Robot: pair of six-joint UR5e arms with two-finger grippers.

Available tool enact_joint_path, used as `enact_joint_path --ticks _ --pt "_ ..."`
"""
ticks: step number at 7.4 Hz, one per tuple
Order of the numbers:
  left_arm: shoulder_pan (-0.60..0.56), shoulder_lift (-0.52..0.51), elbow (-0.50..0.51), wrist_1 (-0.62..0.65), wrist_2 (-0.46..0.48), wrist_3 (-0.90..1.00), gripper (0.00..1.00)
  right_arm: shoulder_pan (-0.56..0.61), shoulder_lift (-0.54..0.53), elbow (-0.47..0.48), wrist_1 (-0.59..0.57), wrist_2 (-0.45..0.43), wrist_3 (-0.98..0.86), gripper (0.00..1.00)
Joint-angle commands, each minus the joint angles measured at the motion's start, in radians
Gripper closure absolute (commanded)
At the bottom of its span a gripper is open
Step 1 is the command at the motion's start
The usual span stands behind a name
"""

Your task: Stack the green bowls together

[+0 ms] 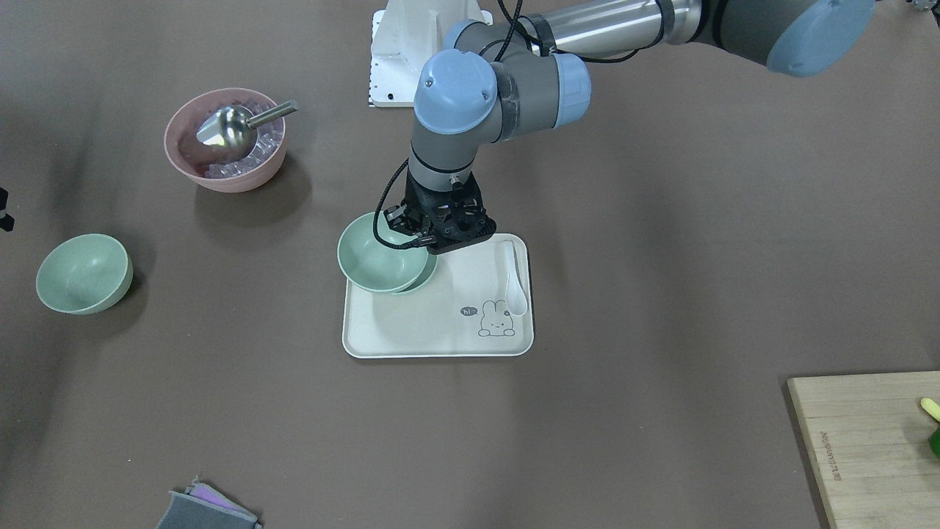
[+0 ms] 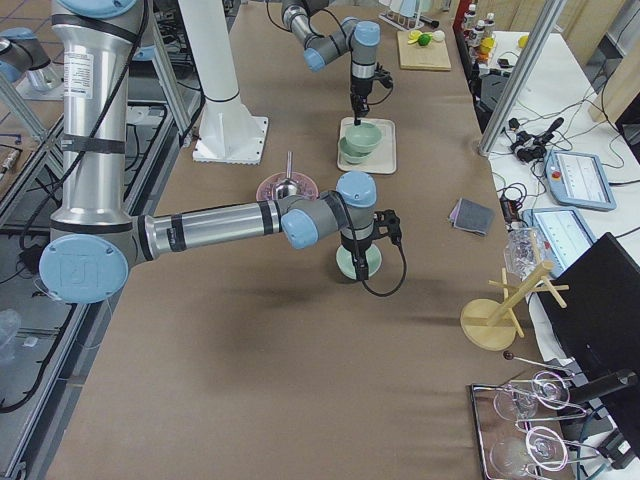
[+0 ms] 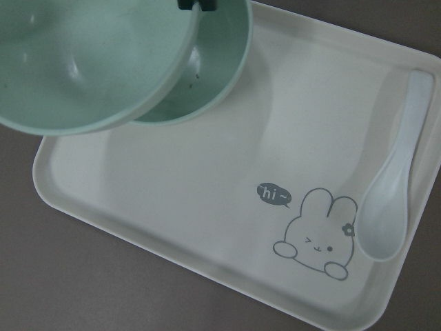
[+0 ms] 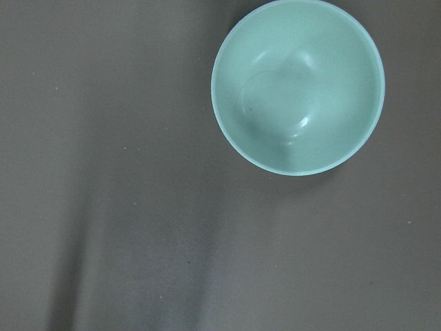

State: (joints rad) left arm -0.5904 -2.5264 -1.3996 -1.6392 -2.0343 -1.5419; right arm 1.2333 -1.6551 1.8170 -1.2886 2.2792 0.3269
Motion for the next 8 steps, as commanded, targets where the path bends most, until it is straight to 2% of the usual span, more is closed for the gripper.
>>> enact_joint_path --ticks 1,8 --pt "0.006 0.009 0.008 -0.002 0.005 0.005 1.00 0.000 0.000 -0.002 0.000 -0.001 0.000 0.00" --pt "0.026 0.028 0.016 -0.025 0.005 0.009 1.00 0.000 0.000 -0.005 0.000 -0.001 0.000 0.00"
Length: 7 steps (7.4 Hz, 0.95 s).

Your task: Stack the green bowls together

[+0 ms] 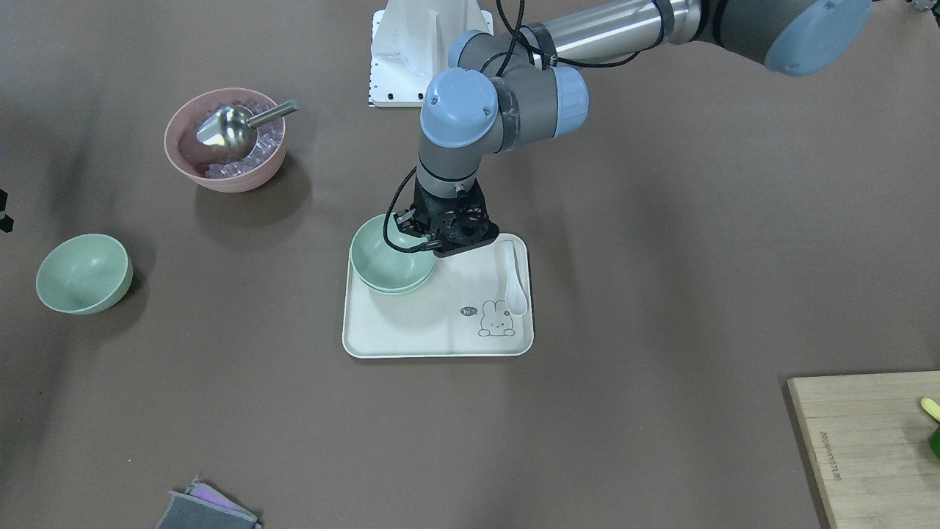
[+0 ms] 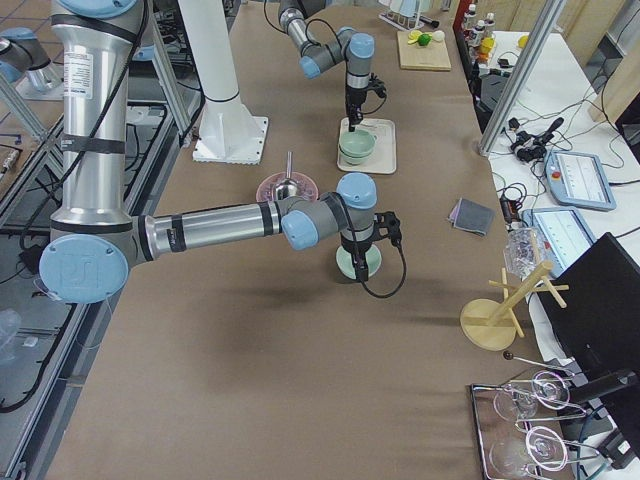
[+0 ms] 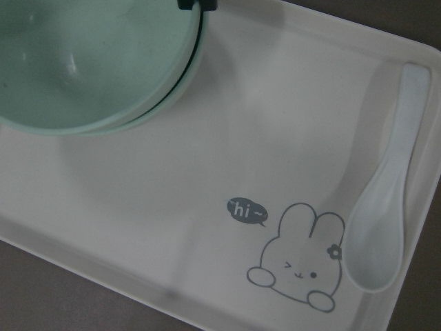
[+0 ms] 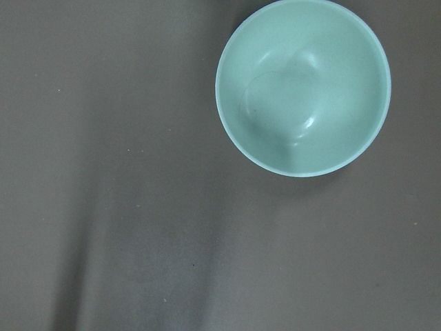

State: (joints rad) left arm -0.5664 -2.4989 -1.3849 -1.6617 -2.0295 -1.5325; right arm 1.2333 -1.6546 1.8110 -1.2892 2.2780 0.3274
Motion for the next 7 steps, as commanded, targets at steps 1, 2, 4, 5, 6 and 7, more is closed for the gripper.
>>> enact_joint_path --ticks 1,2,4,5,6,7 --pt "0.006 0.000 0.007 -0.013 0.000 0.000 1.00 0.000 -0.001 -0.001 0.001 0.000 -0.001 0.00" --pt "0.008 0.000 0.018 -0.038 0.000 0.000 1.00 0.000 -0.001 -0.001 0.001 0.000 0.001 0.00" --pt "0.008 0.000 0.033 -0.055 0.000 0.000 1.00 0.002 -0.001 0.001 0.001 0.000 -0.001 0.00" --pt "0.008 0.000 0.033 -0.055 0.000 0.000 1.00 0.002 -0.001 0.001 0.001 0.001 0.001 0.00" --pt "0.008 0.000 0.032 -0.055 0.000 0.000 1.00 0.000 -0.001 0.001 0.001 0.000 0.001 0.00" --pt "0.008 0.000 0.032 -0.055 -0.001 0.000 1.00 0.000 -0.001 0.001 0.001 0.000 0.001 0.00"
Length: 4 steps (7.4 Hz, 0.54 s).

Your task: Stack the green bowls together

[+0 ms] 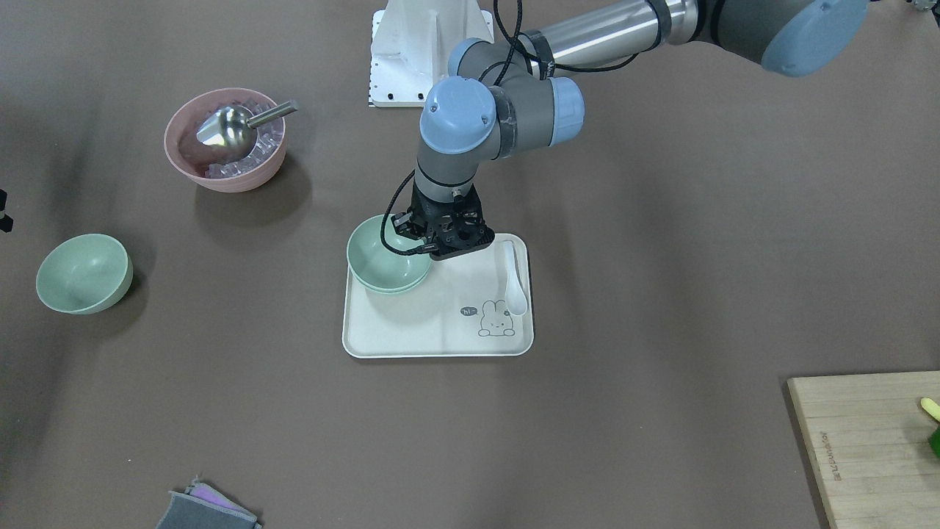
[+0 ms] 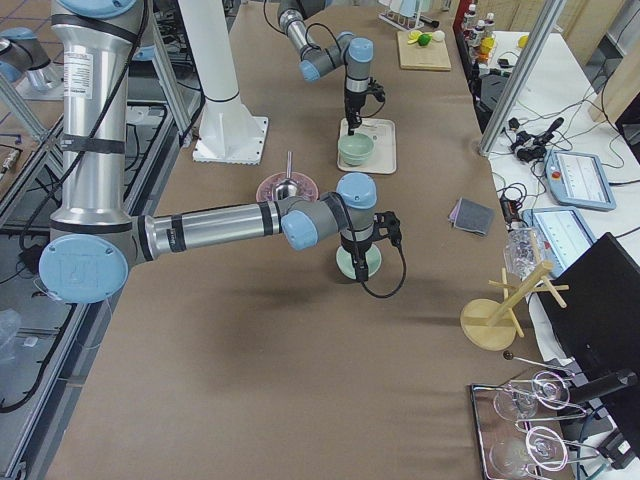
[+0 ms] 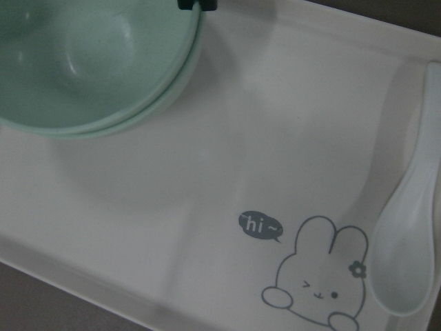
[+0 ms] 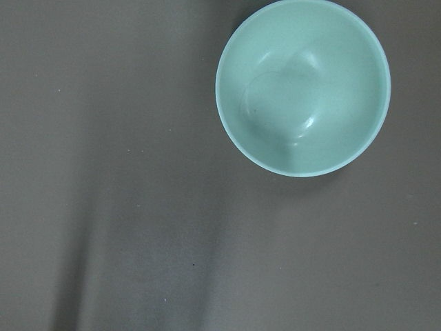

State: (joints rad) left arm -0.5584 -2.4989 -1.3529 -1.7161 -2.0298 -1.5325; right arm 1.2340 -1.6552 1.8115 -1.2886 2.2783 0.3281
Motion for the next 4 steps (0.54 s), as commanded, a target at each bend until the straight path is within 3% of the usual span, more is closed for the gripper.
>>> enact_joint_path --ticks 1,4 --pt "0.000 0.000 -0.003 0.000 0.000 0.000 1.00 -0.001 0.000 0.000 0.000 0.001 0.000 0.00" --pt "-0.001 0.000 -0.009 0.000 -0.001 0.000 1.00 -0.001 0.000 0.002 0.000 0.001 0.000 0.00"
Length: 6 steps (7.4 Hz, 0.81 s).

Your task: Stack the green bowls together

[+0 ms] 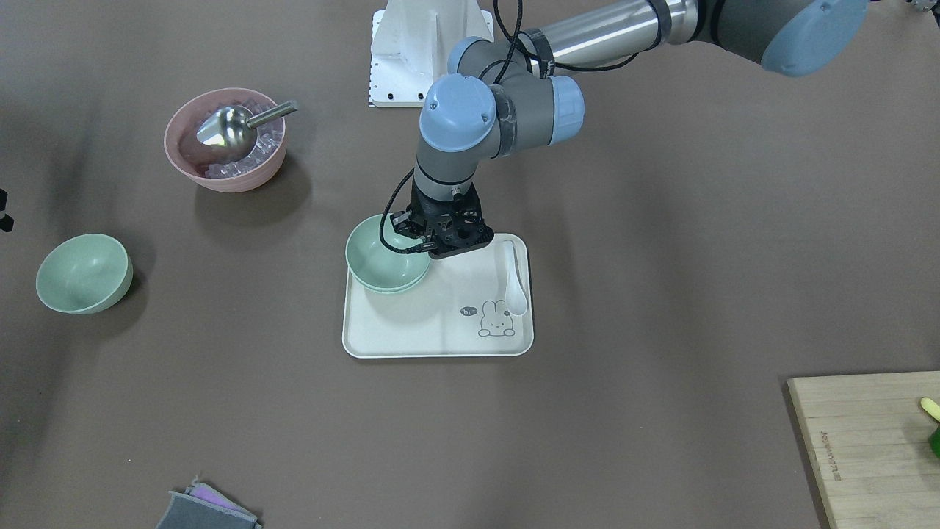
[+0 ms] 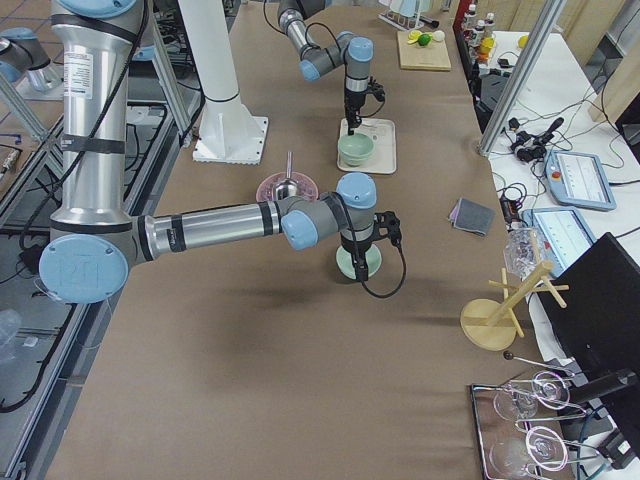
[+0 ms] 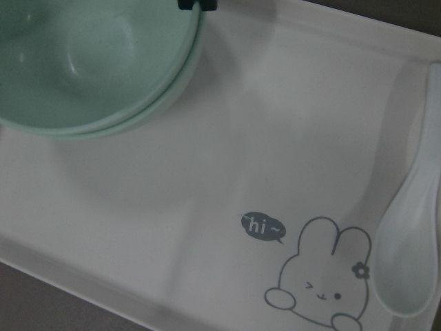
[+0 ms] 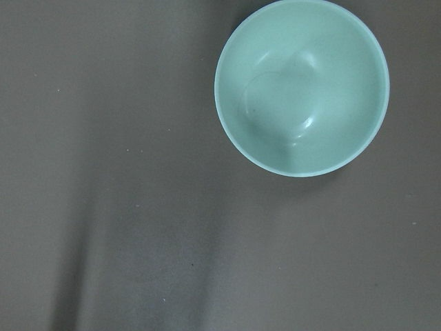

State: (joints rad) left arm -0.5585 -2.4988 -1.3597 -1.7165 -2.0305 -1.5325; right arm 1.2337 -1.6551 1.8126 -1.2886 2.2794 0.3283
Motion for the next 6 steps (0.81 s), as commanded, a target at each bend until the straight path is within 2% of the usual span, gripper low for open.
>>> enact_joint_path --ticks 1,2,4,5,6 --pt "0.000 0.000 -0.003 0.002 0.001 0.000 0.10 0.000 0.000 0.001 0.000 0.000 0.000 0.00" --pt "-0.001 0.001 -0.018 0.002 0.001 0.002 0.02 0.000 0.000 0.004 0.000 -0.001 0.000 0.00" --pt "-0.011 0.001 -0.051 0.009 -0.007 0.040 0.02 0.000 0.002 -0.001 -0.002 -0.001 -0.002 0.00" --pt "-0.024 0.036 -0.096 0.014 -0.008 0.052 0.02 0.000 0.000 -0.002 0.000 -0.001 -0.002 0.00" --pt "-0.040 0.119 -0.181 0.017 -0.010 0.111 0.02 0.000 -0.003 -0.004 0.000 -0.001 0.000 0.00"
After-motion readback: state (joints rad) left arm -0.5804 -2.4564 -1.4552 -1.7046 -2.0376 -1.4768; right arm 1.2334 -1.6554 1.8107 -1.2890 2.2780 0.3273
